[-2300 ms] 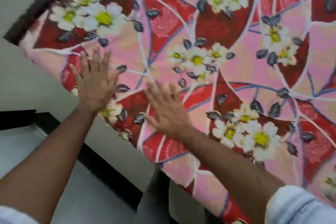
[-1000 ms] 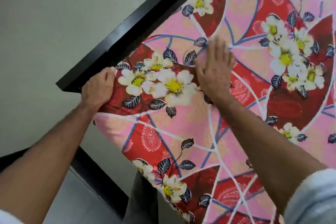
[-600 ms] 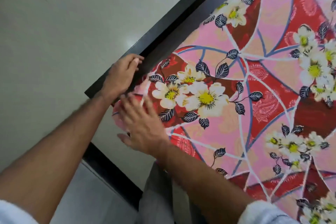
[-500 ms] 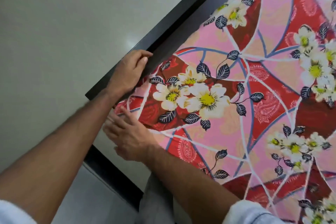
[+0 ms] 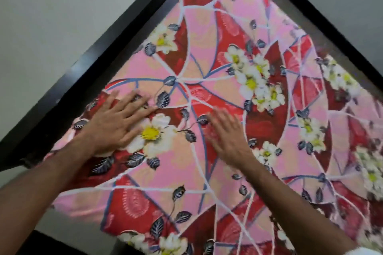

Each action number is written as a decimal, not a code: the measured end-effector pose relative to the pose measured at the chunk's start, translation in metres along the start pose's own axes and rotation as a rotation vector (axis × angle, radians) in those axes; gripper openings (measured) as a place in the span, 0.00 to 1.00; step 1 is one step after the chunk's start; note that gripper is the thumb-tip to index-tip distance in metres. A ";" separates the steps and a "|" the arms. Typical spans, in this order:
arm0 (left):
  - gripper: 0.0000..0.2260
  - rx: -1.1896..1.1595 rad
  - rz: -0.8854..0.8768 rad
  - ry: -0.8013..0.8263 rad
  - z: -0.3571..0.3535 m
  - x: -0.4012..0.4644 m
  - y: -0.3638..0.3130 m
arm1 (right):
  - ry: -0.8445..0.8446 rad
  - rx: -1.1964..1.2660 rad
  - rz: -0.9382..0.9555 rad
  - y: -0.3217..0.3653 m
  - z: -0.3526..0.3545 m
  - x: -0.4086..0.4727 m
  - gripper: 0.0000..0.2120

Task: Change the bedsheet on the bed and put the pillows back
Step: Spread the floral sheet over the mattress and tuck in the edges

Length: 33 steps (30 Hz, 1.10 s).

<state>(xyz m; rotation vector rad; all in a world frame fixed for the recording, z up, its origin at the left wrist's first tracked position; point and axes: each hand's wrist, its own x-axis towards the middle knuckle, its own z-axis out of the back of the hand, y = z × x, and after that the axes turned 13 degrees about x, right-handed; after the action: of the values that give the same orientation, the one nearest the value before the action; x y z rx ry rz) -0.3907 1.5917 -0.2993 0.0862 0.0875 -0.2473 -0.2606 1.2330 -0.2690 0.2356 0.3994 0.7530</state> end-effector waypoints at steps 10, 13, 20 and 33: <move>0.31 -0.037 0.269 0.151 0.028 0.056 -0.080 | 0.092 -0.026 0.025 -0.022 -0.013 -0.089 0.42; 0.30 0.005 -0.037 0.013 0.031 0.098 -0.142 | 0.312 -0.137 0.468 0.004 -0.034 -0.136 0.38; 0.28 0.065 -0.320 -0.066 0.032 0.141 -0.275 | 0.221 -0.130 0.454 -0.070 -0.025 -0.198 0.31; 0.34 0.063 -0.240 0.456 0.090 0.114 -0.308 | 0.059 0.020 -0.417 -0.173 0.029 -0.295 0.36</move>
<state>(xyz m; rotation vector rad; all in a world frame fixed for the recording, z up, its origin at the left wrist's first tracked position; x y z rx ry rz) -0.3506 1.2582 -0.2440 0.1942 0.5460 -0.4677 -0.3365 0.9009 -0.2246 0.1417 0.4935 0.3466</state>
